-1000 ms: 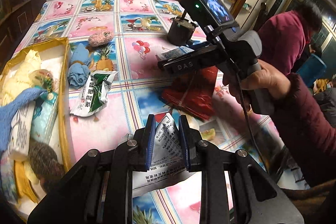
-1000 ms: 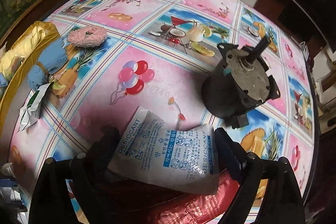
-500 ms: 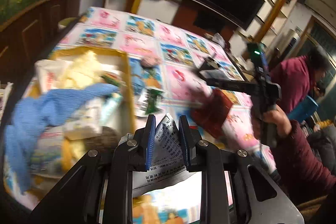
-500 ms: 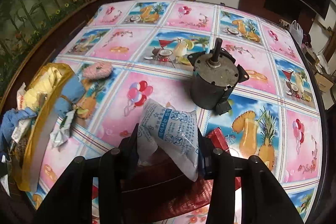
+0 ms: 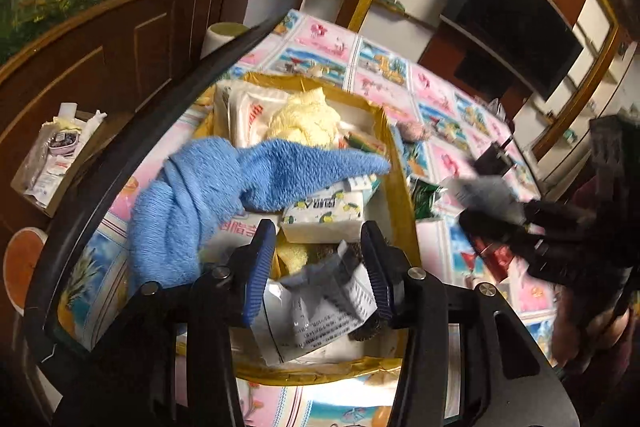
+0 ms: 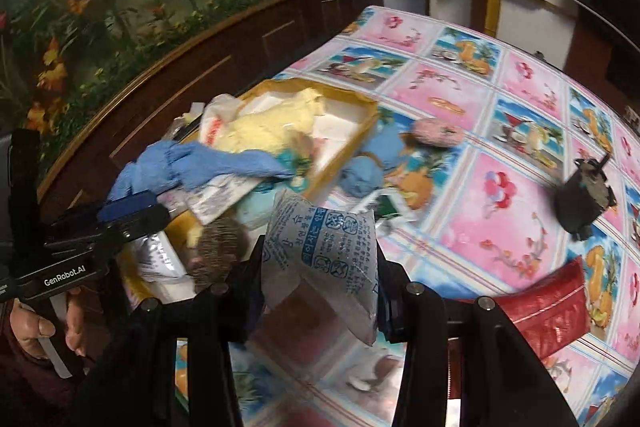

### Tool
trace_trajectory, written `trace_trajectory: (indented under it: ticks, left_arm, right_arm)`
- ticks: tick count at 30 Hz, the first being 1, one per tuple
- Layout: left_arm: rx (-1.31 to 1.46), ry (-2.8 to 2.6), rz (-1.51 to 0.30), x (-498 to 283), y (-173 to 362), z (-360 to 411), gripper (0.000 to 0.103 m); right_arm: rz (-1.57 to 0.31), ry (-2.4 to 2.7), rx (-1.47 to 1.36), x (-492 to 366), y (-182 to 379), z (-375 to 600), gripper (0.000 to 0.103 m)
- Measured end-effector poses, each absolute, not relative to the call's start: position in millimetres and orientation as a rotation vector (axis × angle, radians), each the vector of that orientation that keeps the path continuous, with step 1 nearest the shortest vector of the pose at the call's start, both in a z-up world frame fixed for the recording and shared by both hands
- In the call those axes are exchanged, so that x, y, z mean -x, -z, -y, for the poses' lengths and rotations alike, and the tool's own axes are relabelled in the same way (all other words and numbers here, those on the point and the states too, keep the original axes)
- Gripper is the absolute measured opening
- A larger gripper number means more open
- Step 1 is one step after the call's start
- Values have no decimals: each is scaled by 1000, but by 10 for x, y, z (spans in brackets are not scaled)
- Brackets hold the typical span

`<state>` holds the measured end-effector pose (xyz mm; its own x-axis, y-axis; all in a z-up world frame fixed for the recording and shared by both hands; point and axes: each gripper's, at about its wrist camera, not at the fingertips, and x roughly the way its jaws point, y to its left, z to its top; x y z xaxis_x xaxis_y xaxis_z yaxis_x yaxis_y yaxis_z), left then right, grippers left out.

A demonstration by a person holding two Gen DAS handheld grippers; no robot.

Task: Organize soft objects
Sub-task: 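Carry the paper packet and desiccant packet into the tray and release both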

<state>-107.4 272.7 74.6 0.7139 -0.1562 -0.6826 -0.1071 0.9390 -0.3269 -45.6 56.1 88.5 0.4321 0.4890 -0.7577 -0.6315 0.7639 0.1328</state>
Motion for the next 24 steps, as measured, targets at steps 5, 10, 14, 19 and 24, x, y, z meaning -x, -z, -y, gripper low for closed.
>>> trace_trajectory:
  ticks: [5, 10, 14, 19, 24]
  left_arm:
    - [404, 7, -704, 1277, -862, -2909, 45]
    - [416, 23, -690, 1440, -875, -3005, 45]
    - [418, 31, -697, 1511, -857, -3051, 45]
    - [408, 15, -705, 1548, -834, -3135, 45]
    - [402, -16, -692, 1568, -818, -3171, 56]
  right_arm:
    - [-883, -770, 253, 650, -819, -1092, 45]
    - [-865, -736, 281, 393, -889, -1462, 45]
    - [-864, -667, 303, 41, -907, -1757, 48]
    - [-894, -550, 314, -368, -818, -1909, 62]
    - [-890, -519, 257, -453, -867, -1754, 64]
